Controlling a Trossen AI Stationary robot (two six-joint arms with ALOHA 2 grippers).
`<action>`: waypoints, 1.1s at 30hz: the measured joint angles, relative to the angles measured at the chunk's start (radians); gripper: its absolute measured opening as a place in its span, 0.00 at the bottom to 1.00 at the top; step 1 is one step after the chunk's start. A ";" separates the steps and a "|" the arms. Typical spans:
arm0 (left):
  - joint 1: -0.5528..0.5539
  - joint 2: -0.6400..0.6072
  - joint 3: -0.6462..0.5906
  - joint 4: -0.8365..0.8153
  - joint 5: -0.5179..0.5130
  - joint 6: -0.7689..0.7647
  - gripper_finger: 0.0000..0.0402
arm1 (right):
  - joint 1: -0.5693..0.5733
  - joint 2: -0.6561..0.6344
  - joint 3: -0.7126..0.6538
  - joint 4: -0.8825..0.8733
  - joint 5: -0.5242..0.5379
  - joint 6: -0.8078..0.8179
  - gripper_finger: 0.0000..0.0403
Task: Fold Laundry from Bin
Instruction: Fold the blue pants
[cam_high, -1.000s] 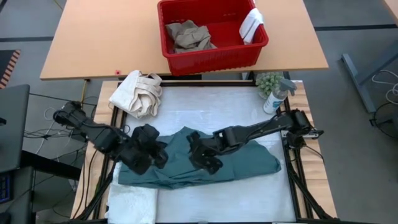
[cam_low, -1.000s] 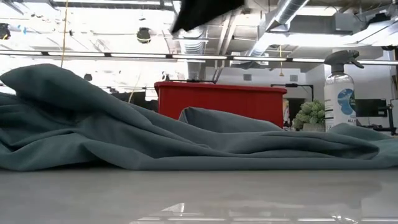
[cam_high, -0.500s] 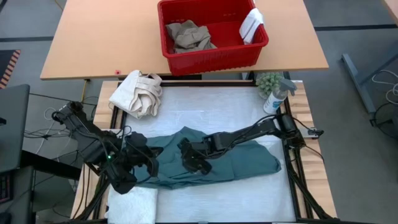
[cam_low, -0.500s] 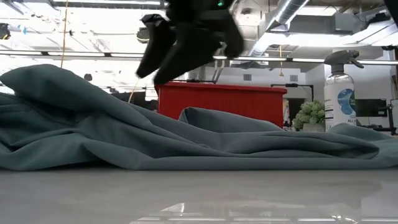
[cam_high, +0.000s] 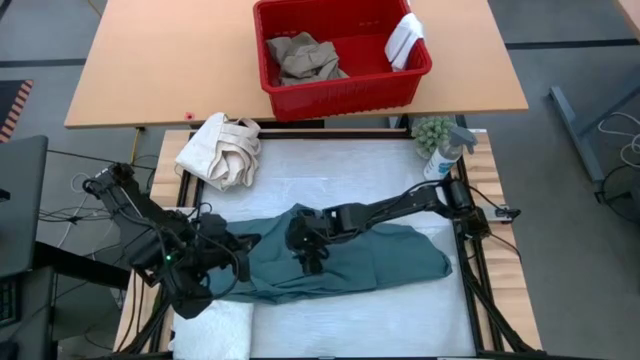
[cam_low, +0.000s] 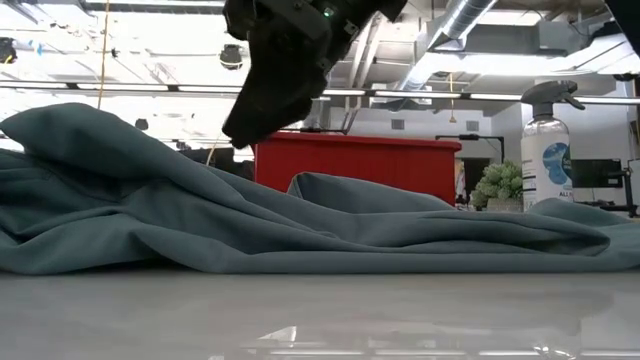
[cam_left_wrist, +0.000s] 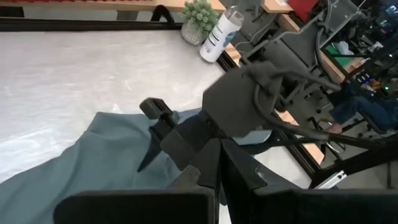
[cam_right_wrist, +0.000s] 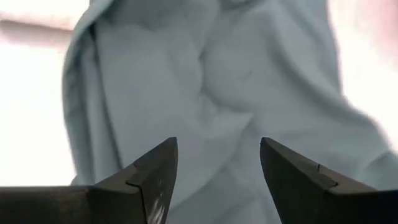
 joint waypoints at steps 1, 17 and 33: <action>0.000 0.000 0.000 0.000 0.001 0.000 0.00 | 0.006 0.000 -0.008 -0.002 0.000 0.013 0.63; 0.000 0.000 0.000 0.002 0.006 0.002 0.00 | 0.023 0.034 -0.120 0.075 -0.048 0.128 0.63; 0.000 -0.001 0.000 -0.004 0.033 0.029 0.00 | 0.021 0.057 -0.119 0.097 -0.105 0.119 0.16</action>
